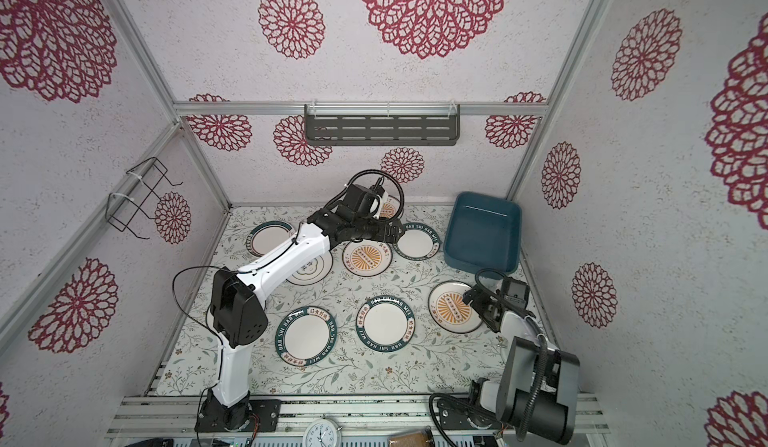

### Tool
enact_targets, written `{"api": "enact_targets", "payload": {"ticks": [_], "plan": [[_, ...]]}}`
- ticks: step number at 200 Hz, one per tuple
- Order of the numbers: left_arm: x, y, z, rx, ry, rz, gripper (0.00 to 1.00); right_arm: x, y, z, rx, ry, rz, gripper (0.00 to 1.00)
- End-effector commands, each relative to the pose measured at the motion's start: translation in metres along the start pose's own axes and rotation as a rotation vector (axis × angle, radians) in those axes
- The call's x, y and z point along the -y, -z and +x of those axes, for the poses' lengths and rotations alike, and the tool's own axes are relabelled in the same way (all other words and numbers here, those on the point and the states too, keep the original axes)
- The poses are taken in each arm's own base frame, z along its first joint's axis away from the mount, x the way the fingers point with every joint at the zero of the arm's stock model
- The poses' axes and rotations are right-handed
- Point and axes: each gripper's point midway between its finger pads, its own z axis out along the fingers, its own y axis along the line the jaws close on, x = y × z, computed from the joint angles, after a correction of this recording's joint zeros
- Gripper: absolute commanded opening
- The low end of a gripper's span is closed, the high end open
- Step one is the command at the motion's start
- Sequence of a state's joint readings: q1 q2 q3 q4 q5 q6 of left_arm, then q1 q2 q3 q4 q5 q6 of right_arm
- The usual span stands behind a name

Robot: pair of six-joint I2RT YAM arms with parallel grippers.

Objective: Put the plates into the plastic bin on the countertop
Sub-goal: 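Grasp the orange sunburst plate's rim with the right gripper and lift it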

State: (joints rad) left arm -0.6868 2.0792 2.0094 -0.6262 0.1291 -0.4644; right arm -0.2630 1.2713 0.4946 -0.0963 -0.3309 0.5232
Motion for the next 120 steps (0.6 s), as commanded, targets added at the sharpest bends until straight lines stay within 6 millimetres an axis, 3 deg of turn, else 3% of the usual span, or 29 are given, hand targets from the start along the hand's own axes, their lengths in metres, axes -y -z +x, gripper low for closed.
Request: {"api": "enact_targets", "payload": {"ticks": [1,31,71,105,120], "plan": [[0.004,0.004,-0.006,0.006,-0.031,0.024,0.97,-0.017,0.001,0.034,-0.108,-0.037,-0.078,0.92],[0.003,0.005,-0.005,-0.004,-0.042,0.039,0.97,-0.014,0.003,0.044,-0.1,-0.047,-0.091,0.89],[-0.004,0.007,-0.003,-0.017,-0.034,0.047,0.97,-0.003,-0.005,0.065,-0.149,-0.099,-0.089,0.76],[-0.009,0.01,0.001,-0.015,-0.028,0.041,0.97,0.011,-0.01,0.079,-0.183,-0.125,-0.047,0.61],[-0.011,0.013,0.0,-0.009,-0.024,0.036,0.97,0.012,-0.011,0.084,-0.195,-0.129,-0.054,0.49]]}}
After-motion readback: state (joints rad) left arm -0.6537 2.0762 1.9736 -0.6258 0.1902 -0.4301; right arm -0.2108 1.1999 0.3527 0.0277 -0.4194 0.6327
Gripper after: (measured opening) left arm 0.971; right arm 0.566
